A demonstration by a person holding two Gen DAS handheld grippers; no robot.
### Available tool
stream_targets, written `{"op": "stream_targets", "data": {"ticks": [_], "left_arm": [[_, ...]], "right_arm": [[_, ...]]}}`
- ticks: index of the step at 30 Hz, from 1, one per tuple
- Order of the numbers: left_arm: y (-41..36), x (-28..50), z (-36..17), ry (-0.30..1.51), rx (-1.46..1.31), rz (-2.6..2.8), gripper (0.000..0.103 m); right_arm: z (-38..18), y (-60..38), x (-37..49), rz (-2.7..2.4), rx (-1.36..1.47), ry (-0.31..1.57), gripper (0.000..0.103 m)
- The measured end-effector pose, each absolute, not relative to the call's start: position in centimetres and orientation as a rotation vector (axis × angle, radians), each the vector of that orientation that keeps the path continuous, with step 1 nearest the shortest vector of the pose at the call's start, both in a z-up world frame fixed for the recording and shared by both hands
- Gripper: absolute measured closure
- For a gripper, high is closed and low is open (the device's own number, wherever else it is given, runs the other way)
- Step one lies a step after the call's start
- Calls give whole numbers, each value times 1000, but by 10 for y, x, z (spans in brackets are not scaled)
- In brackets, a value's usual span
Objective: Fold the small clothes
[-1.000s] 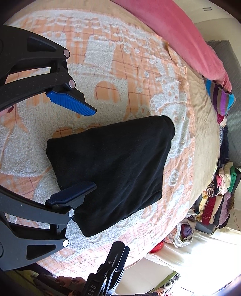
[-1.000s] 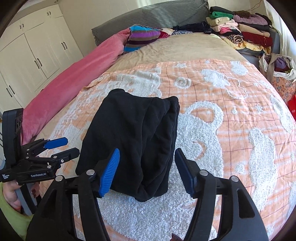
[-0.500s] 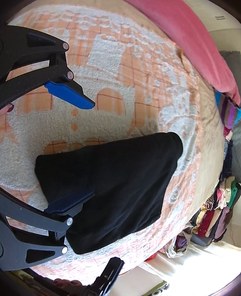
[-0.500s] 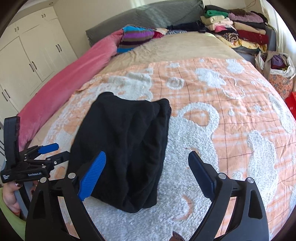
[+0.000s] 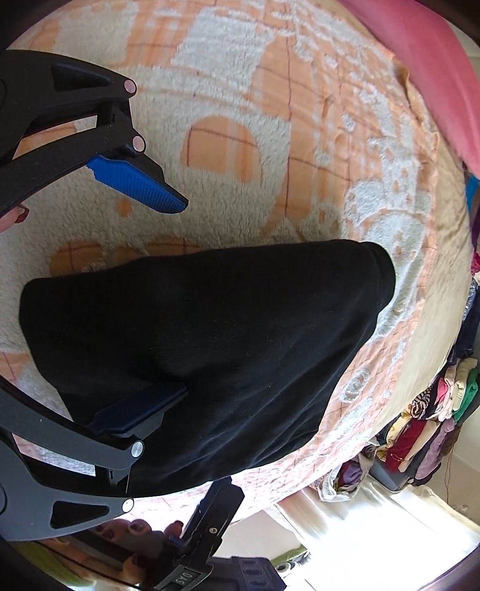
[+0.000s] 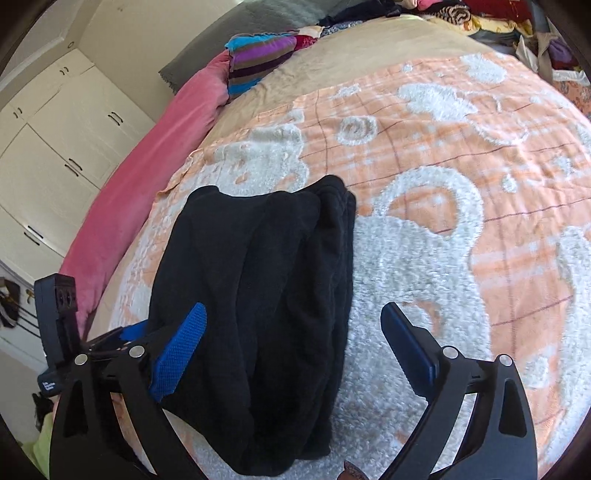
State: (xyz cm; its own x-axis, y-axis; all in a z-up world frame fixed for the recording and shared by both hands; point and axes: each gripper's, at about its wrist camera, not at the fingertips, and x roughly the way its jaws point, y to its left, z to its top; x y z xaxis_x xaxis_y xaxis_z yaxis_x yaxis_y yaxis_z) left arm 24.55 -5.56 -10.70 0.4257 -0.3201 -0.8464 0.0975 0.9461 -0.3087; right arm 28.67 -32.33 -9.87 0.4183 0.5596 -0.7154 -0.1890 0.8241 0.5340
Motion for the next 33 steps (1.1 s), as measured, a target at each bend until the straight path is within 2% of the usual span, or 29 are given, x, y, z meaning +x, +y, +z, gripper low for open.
{"op": "stream_targets", "data": {"ticks": [10, 13, 14, 16, 17, 18, 21, 22, 26, 33], "left_arm": [[-59, 259, -117, 1122, -262, -309, 17], [-60, 263, -120, 1125, -276, -321, 17], [-59, 264, -121, 1126, -276, -324, 17], [-60, 267, -122, 1127, -277, -325, 18], [-61, 268, -123, 1128, -282, -330, 18], [-60, 269, -124, 1127, -297, -338, 22], [-60, 270, -124, 1122, -363, -377, 42], [-62, 269, -122, 1114, -354, -370, 44], [-65, 265, -107, 1079, -324, -372, 52], [-64, 249, -77, 1015, -295, -405, 53]], "right_arm": [[-131, -303, 307, 548, 411, 1132, 7], [-133, -297, 313, 572, 400, 1127, 9], [-133, -294, 314, 582, 392, 1126, 12], [-134, -291, 315, 611, 399, 1123, 27], [-135, -290, 315, 627, 415, 1125, 32], [-135, -290, 314, 635, 427, 1123, 36], [-130, -292, 313, 644, 413, 1099, 49], [-126, -291, 311, 644, 404, 1084, 51], [-112, -292, 304, 644, 402, 1048, 56], [-81, -294, 282, 638, 391, 978, 56]]}}
